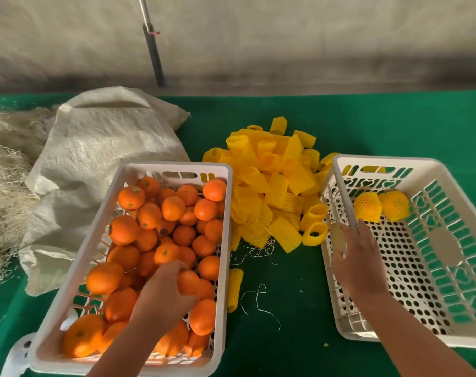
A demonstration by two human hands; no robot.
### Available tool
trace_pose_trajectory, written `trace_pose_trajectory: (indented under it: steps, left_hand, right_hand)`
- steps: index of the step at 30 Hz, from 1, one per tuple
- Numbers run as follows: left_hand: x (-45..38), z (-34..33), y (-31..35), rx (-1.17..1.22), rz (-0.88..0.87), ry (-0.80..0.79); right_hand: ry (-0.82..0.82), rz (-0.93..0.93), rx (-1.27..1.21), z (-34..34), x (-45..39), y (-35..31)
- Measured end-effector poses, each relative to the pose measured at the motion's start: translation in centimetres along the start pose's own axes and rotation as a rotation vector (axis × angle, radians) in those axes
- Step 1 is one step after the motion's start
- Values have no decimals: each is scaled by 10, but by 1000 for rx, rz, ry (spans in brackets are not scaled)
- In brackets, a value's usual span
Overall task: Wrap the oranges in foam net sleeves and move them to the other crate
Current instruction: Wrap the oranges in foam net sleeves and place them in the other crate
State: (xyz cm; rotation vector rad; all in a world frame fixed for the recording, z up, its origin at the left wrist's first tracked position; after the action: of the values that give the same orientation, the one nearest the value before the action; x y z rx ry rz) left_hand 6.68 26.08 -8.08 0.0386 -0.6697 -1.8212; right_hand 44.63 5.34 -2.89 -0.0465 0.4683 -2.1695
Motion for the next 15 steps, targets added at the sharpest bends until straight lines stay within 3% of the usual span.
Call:
trace_pose_trajectory:
  steps: [4,6,10,13,15]
  left_hand:
    - [25,31,19,724,82,161]
    - [38,28,41,850,66,176]
    - [51,15,91,729,-54,187]
    - [52,-5,126,481,-217,90]
    - [51,-22,137,316,-302,23]
  right_hand:
    - [34,195,61,-6,-2,-35]
    - [-39,287,48,-23,-8,-61]
    - [-257,429,-19,-60,-28,-121]
    - [-525,548,215,-98,-41,-144]
    - [-689,486,378,-116,-50,-138]
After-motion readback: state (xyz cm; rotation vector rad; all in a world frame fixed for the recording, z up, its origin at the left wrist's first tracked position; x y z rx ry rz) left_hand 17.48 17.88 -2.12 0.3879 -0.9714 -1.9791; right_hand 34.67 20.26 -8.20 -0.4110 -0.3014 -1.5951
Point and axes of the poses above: each hand's wrist, its own x-axis away from the middle knuckle, its own z-axis out of the back of the hand, y = z × x, the point moved 9 cm from there along -x, towards the middle knuckle, and after that the axes turned 12 degrees about z, right-handed, at the moved point
